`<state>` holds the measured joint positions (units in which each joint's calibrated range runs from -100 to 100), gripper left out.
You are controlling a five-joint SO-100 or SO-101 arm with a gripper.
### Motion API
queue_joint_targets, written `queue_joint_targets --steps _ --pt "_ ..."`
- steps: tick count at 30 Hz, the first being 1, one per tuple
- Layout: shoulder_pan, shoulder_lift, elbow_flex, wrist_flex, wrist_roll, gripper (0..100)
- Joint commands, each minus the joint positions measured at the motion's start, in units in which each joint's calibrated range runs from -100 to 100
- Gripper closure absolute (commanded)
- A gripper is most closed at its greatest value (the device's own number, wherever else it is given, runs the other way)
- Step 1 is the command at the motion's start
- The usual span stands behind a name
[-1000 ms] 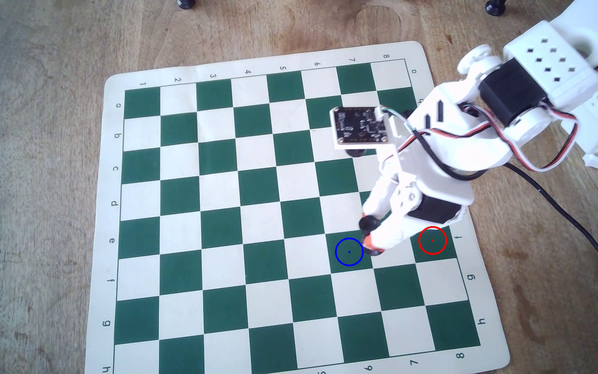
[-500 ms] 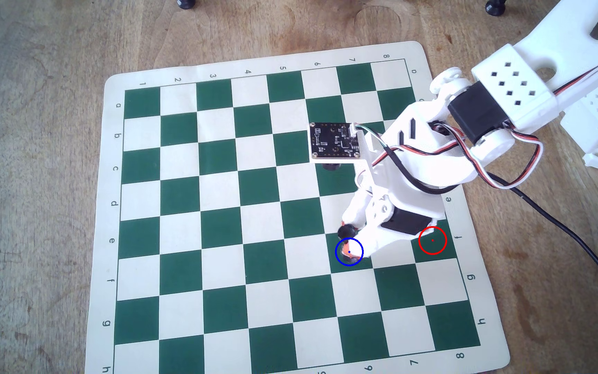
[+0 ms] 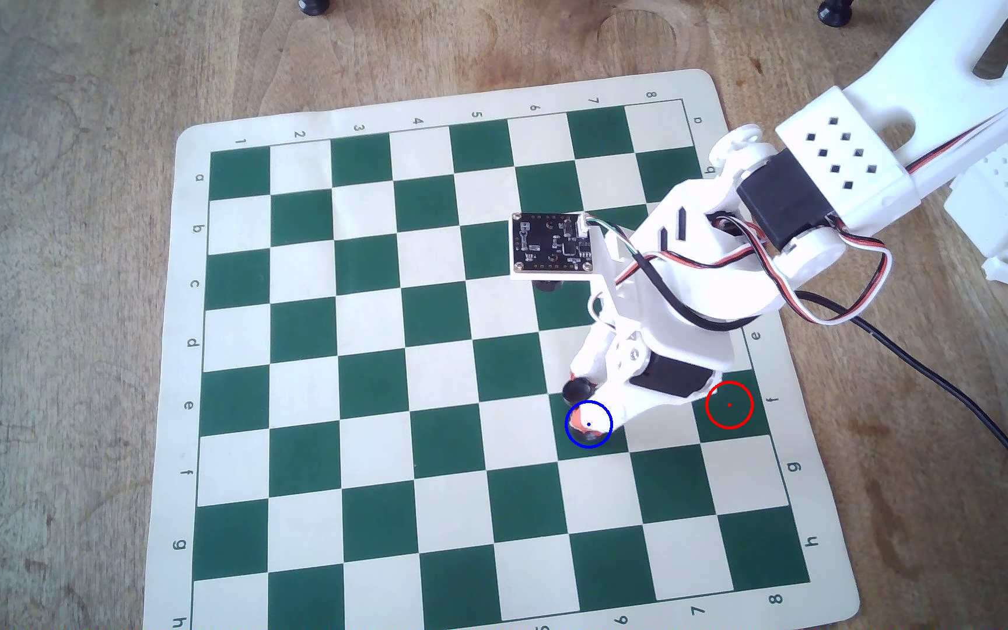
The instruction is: Move the chess piece from red to blue
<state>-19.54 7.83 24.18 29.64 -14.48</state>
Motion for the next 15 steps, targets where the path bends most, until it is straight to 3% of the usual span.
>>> queue_joint_targets --steps 1,9,15 --pt "0.2 -1.3 -3.8 -0.9 0.0 90" --pt "0.3 -3.4 -0.6 -2.1 -0.2 78" --pt "0.6 -10.5 5.7 -2.0 0.1 74"
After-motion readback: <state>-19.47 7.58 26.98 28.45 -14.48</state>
